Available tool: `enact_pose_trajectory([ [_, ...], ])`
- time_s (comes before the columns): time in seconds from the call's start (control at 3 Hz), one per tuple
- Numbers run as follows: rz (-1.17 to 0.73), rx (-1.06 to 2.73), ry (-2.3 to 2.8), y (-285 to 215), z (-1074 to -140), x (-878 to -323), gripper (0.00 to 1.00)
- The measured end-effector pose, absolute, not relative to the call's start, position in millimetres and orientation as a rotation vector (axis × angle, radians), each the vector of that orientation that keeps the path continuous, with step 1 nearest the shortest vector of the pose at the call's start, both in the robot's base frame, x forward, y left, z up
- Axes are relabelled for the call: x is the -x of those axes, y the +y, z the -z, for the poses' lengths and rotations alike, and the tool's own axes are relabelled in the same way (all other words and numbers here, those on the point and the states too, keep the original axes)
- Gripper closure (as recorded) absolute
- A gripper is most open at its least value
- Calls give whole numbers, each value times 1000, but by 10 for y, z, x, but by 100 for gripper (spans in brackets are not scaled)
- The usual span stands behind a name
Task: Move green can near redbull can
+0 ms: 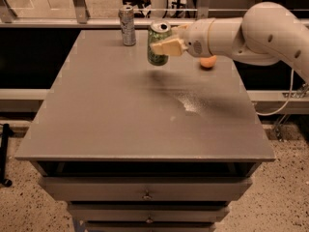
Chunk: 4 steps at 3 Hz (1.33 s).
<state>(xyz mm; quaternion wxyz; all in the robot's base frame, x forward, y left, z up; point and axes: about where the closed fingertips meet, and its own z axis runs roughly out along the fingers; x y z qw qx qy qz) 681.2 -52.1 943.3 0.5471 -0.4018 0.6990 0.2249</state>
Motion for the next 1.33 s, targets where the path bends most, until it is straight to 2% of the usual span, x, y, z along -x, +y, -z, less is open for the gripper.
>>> enact_pose_trajectory([
  [0.67,-447,898,1610,-785,-9739,-7855,100],
  [1.0,-470,895,1622,-672,-9680,-8250,100],
  [1.33,-506,908,1638,-529,-9582,-8398,100],
])
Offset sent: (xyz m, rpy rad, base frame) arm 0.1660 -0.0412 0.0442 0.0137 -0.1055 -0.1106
